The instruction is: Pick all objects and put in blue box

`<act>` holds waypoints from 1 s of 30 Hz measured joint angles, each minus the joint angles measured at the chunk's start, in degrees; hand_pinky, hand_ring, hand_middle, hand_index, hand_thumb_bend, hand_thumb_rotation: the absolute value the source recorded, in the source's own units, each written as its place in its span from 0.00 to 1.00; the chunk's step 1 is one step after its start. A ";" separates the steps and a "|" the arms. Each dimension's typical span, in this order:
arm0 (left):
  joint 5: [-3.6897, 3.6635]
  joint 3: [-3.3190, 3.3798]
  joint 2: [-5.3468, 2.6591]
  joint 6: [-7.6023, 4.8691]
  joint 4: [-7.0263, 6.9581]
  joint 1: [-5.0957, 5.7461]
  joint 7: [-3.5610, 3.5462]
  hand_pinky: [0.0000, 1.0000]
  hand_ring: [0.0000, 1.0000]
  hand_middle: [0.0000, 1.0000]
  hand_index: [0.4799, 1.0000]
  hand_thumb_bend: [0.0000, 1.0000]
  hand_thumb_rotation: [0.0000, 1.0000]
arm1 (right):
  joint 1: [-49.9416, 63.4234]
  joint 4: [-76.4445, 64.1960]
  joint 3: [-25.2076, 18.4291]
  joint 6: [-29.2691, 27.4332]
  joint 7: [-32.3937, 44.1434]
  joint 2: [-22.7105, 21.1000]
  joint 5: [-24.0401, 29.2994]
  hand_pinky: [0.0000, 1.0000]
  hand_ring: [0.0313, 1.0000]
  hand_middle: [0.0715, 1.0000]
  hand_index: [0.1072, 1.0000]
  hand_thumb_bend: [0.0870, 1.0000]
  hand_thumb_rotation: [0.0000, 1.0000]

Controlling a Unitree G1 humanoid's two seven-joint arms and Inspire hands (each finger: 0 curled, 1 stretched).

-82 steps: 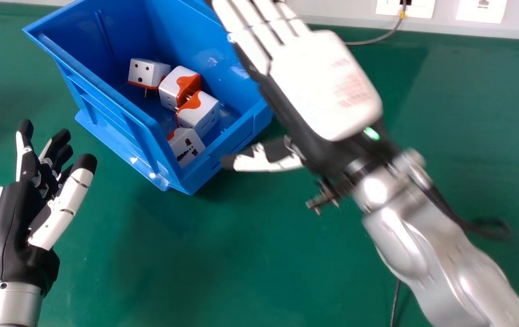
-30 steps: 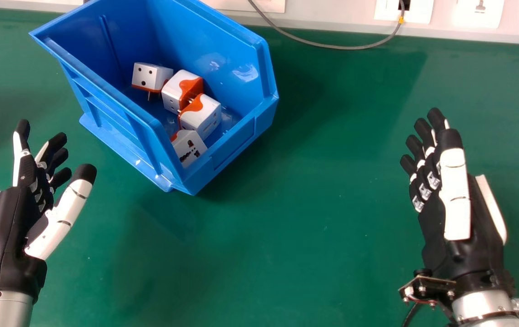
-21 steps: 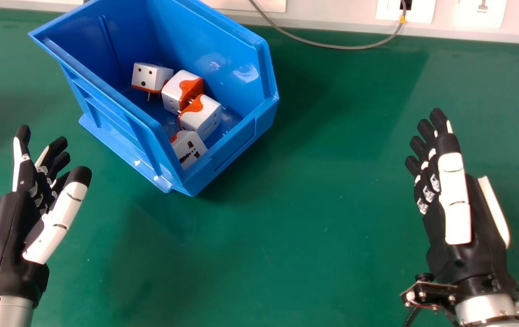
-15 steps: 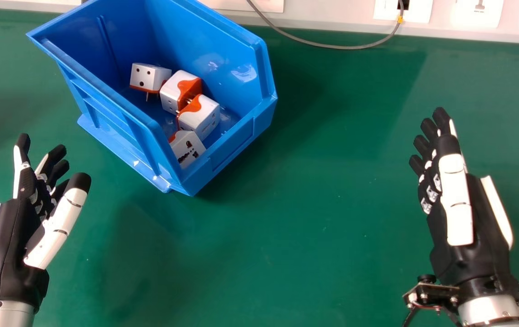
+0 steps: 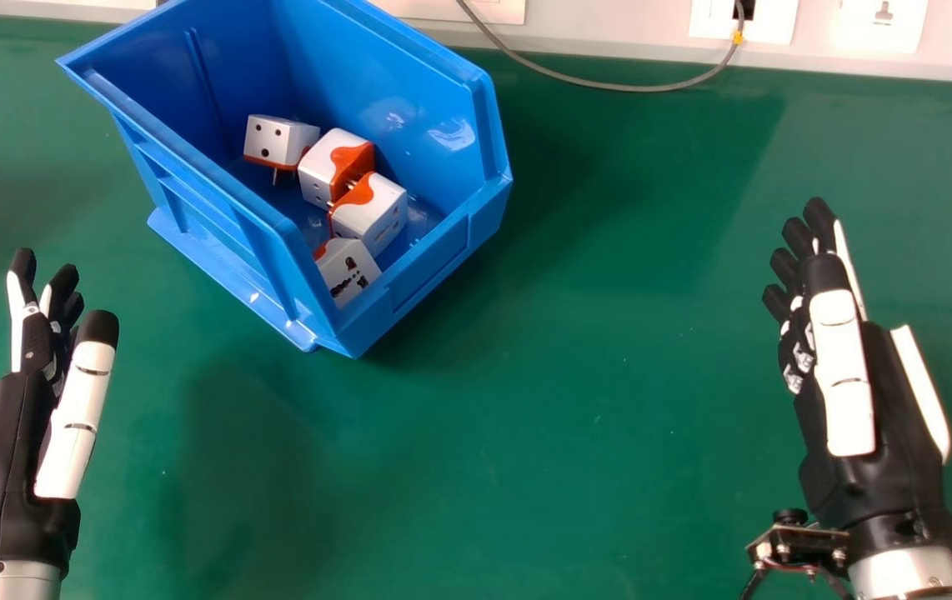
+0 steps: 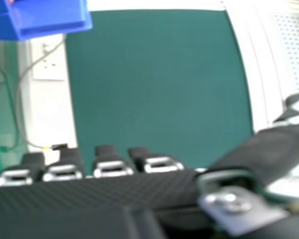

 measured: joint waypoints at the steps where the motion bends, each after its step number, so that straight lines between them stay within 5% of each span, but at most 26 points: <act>1: -0.01 0.00 0.00 -0.18 0.31 -0.15 0.03 1.00 1.00 1.00 1.00 0.63 0.89 | 0.00 0.31 -0.07 -0.13 0.00 0.01 -0.03 1.00 1.00 1.00 1.00 0.30 1.00; 9: -0.21 0.01 0.14 -2.36 2.70 -0.71 -0.69 1.00 1.00 1.00 1.00 0.59 0.88 | 0.00 0.65 -0.38 -0.77 -0.06 0.14 -0.32 1.00 1.00 1.00 1.00 0.32 1.00; 30: 0.03 -0.02 0.93 -3.65 3.77 -1.00 -0.64 0.99 1.00 1.00 1.00 0.51 0.82 | 0.08 1.58 -0.50 -2.33 -0.81 0.67 -1.86 1.00 1.00 1.00 1.00 0.32 1.00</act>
